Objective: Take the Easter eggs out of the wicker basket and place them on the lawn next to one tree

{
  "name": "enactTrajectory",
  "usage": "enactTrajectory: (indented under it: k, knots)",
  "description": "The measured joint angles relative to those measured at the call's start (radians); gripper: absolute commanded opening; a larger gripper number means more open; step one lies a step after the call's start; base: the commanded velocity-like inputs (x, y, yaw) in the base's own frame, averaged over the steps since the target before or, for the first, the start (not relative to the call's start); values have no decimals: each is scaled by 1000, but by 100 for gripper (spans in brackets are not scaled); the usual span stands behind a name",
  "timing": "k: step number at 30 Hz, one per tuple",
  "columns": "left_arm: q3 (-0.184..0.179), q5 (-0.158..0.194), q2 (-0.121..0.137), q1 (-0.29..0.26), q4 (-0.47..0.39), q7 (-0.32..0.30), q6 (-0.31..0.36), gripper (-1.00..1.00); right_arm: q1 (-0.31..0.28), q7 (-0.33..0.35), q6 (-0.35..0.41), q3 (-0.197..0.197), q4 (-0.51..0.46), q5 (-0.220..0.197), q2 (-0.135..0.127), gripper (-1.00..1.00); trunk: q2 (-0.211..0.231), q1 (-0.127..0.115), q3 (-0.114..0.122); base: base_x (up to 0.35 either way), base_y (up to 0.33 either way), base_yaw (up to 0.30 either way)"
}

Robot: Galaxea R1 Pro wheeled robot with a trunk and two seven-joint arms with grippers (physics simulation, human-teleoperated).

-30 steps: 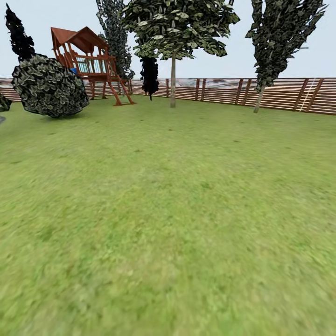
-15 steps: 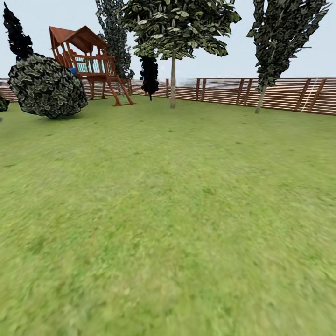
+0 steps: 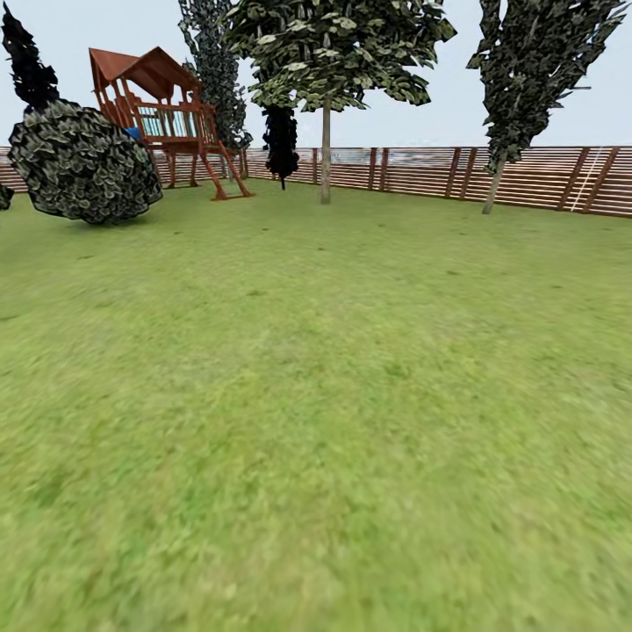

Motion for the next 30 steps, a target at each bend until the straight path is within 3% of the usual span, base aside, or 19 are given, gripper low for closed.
enactTrajectory:
  k: [30]
  knots:
    - [1, 0, 0, 0, 0, 0, 0, 100, 0, 0, 0, 0, 0, 0, 0, 100, 0, 0, 0, 339, 0, 0]
